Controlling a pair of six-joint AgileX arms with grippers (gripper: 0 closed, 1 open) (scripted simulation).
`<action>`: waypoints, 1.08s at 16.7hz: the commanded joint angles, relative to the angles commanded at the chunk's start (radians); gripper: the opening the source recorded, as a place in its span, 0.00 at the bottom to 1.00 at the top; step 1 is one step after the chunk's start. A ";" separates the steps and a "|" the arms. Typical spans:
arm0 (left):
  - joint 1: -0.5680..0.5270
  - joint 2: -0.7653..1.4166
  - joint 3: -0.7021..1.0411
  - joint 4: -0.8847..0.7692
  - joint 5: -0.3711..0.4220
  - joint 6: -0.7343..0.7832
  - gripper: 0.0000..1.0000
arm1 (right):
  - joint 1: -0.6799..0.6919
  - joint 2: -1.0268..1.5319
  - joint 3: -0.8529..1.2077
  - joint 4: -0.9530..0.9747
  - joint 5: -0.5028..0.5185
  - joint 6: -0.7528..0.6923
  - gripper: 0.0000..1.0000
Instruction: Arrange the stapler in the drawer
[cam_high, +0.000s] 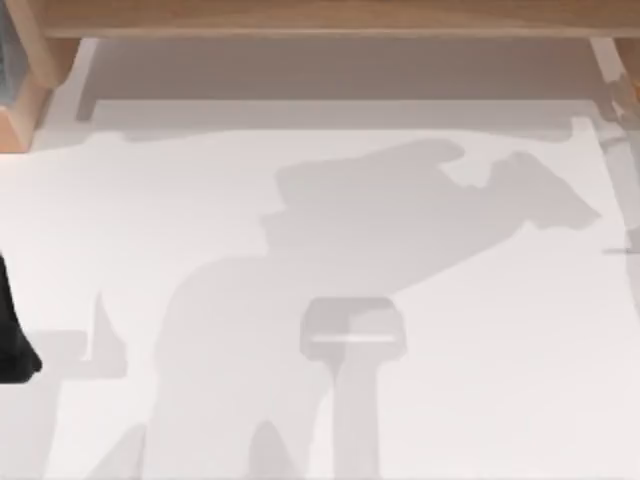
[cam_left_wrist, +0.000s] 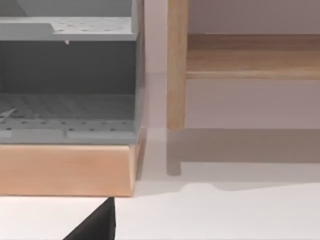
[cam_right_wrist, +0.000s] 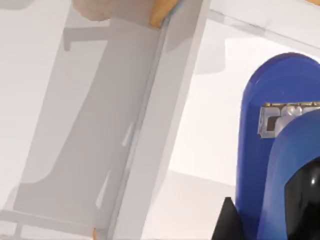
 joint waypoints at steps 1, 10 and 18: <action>0.000 0.000 0.000 0.000 0.000 0.000 1.00 | -0.026 0.043 0.067 -0.029 0.003 0.007 0.00; 0.000 0.000 0.000 0.000 0.000 0.000 1.00 | -0.180 0.474 0.375 -0.207 0.000 0.104 0.00; 0.000 0.000 0.000 0.000 0.000 0.000 1.00 | -0.185 0.592 0.454 -0.299 -0.006 0.134 0.00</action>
